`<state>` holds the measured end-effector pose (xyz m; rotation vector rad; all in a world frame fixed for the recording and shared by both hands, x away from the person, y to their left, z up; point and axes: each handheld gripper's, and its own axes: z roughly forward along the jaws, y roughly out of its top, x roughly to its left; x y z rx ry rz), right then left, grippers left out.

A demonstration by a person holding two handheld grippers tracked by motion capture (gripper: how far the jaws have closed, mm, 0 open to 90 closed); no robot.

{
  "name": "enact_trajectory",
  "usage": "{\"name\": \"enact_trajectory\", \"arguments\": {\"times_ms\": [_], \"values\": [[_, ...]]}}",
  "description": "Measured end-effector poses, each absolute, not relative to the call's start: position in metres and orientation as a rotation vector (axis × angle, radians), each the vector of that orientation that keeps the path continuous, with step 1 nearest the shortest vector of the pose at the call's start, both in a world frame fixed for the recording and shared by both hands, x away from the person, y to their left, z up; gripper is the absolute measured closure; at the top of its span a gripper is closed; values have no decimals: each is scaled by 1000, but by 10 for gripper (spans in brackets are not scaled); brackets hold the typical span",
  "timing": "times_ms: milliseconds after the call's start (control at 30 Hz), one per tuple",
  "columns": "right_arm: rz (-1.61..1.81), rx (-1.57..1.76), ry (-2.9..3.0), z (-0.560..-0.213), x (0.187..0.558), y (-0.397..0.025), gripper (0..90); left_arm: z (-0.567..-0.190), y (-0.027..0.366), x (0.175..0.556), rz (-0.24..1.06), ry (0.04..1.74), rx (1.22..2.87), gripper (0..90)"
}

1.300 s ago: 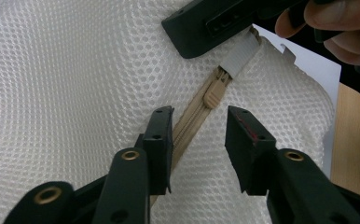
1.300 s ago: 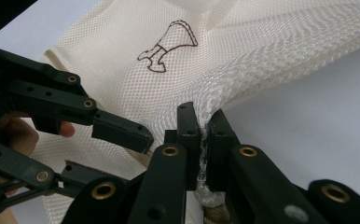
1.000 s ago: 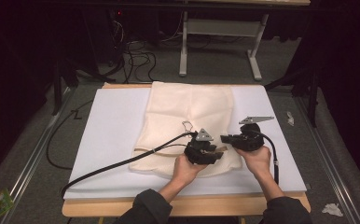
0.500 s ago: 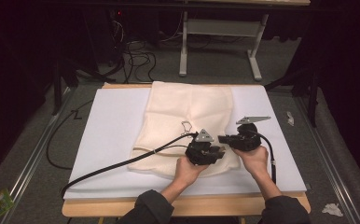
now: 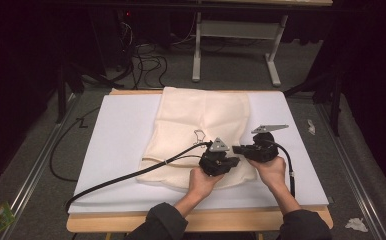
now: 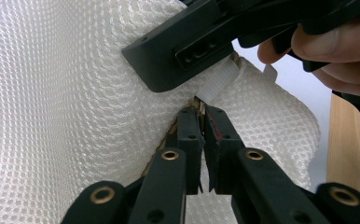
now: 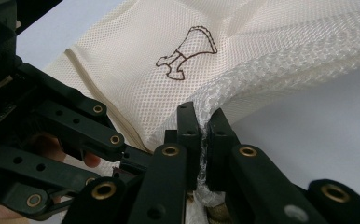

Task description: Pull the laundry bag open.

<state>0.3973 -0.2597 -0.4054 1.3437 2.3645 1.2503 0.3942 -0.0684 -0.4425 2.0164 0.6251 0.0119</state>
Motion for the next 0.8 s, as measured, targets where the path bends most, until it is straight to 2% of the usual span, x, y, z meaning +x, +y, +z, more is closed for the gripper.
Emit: {"name": "enact_trajectory", "arguments": {"times_ms": [800], "values": [[1195,1314,2394,-404,394,-263,889,-434,-63,389,43,608,2075,873]]}}
